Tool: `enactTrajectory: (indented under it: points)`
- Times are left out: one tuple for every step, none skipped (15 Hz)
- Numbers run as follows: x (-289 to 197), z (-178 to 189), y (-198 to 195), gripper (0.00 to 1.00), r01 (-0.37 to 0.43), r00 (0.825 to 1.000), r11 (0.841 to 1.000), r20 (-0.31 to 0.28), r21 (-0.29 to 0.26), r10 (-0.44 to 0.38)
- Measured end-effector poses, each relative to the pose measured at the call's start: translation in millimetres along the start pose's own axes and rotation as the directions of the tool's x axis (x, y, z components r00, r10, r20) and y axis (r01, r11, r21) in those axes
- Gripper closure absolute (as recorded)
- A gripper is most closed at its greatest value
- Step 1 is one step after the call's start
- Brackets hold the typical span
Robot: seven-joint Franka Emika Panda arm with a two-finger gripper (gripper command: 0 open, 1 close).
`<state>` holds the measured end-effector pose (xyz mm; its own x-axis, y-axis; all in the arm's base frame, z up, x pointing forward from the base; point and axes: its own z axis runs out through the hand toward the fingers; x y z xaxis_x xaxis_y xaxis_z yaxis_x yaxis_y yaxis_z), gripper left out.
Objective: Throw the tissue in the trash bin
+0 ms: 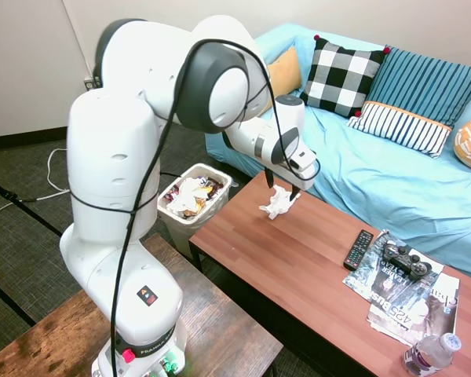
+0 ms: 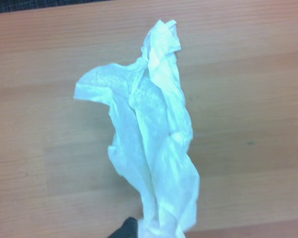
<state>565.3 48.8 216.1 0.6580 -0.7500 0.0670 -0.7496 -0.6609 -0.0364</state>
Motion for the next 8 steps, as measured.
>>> enactTrajectory:
  points:
    - [2.4,12.8,-11.8,0.00,0.004,1.000,1.000,0.002,-0.004,-0.004]
    - [4.6,24.7,-21.5,0.00,0.004,1.000,1.000,0.007,-0.010,-0.004]
    - [7.4,36.9,-29.3,0.00,0.004,1.000,1.000,0.011,-0.020,-0.004]
    - [10.4,49.6,-35.4,0.00,0.004,1.000,0.999,0.016,-0.034,-0.003]
    - [12.6,61.0,-40.1,0.00,0.000,1.000,0.999,0.023,-0.046,0.001]
    - [13.7,71.4,-44.0,0.00,-0.004,1.000,0.998,0.030,-0.056,0.005]
    - [14.1,81.1,-47.5,0.00,-0.004,0.999,0.998,0.036,-0.064,0.006]
    - [13.5,88.4,-51.3,0.00,-0.004,0.999,0.998,0.041,-0.070,0.007]
